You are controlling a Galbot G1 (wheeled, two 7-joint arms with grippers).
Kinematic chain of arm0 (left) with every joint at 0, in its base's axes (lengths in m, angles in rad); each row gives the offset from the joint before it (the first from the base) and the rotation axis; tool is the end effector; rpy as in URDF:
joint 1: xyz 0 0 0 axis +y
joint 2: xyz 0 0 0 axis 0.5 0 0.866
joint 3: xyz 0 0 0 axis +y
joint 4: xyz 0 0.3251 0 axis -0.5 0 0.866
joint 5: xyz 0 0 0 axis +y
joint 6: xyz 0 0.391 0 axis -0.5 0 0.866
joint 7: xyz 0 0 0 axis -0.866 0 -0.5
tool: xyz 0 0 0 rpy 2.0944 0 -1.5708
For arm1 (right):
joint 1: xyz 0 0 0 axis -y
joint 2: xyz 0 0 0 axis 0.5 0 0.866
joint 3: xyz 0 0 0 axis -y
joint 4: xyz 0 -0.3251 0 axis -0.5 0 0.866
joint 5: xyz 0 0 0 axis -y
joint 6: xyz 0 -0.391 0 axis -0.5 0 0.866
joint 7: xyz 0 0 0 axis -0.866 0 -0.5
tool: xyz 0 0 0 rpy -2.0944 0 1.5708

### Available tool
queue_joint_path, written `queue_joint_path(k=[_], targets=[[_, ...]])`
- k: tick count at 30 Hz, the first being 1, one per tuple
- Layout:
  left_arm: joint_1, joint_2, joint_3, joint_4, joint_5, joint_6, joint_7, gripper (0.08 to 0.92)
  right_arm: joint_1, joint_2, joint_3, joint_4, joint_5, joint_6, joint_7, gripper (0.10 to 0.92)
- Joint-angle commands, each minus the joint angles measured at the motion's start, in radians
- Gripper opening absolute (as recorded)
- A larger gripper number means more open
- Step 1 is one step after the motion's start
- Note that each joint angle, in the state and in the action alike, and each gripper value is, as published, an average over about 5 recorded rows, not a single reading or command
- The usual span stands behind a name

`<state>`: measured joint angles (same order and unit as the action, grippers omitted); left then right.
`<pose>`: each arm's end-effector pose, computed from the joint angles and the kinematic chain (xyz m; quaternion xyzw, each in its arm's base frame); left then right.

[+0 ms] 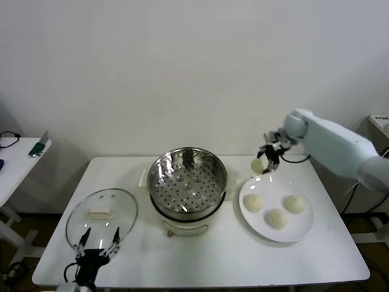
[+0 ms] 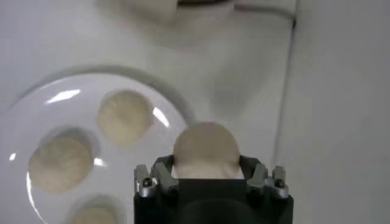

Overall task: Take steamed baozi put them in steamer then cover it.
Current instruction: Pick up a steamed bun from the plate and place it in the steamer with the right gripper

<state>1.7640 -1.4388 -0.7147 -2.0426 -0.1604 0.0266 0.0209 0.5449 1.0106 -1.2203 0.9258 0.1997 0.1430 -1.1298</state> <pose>0.1675 0.0850 -0.3282 0.0412 -0.9910 -0.0263 0.1249 0.6391 -0.0369 -0.0402 0.5638 -0.4831 0.6239 0.2438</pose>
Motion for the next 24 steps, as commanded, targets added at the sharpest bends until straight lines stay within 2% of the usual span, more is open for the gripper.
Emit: queue_joint_path(k=[1, 4, 7, 18, 24], targets=[[0.008, 0.008, -0.005, -0.017, 0.000, 0.001, 0.000, 0.823, 0.373, 0.181, -0.220, 0.335, 0.053, 0.284, -0.004, 0.712], [0.011, 0.014, -0.009, -0.025, -0.003, 0.002, -0.001, 0.823, 0.342, 0.258, -0.223, 0.359, 0.007, 0.316, 0.022, 0.712], [0.007, 0.018, -0.011, -0.032, -0.004, 0.004, -0.001, 0.823, 0.286, 0.328, -0.224, 0.316, -0.060, 0.362, 0.043, 0.712], [-0.001, 0.016, -0.017, -0.044, -0.009, 0.009, -0.001, 0.823, 0.025, 0.494, -0.152, -0.039, -0.397, 0.528, 0.084, 0.712], [0.002, 0.015, -0.020, -0.037, -0.014, 0.005, -0.003, 0.823, -0.066, 0.527, -0.119, -0.157, -0.466, 0.569, 0.099, 0.712]])
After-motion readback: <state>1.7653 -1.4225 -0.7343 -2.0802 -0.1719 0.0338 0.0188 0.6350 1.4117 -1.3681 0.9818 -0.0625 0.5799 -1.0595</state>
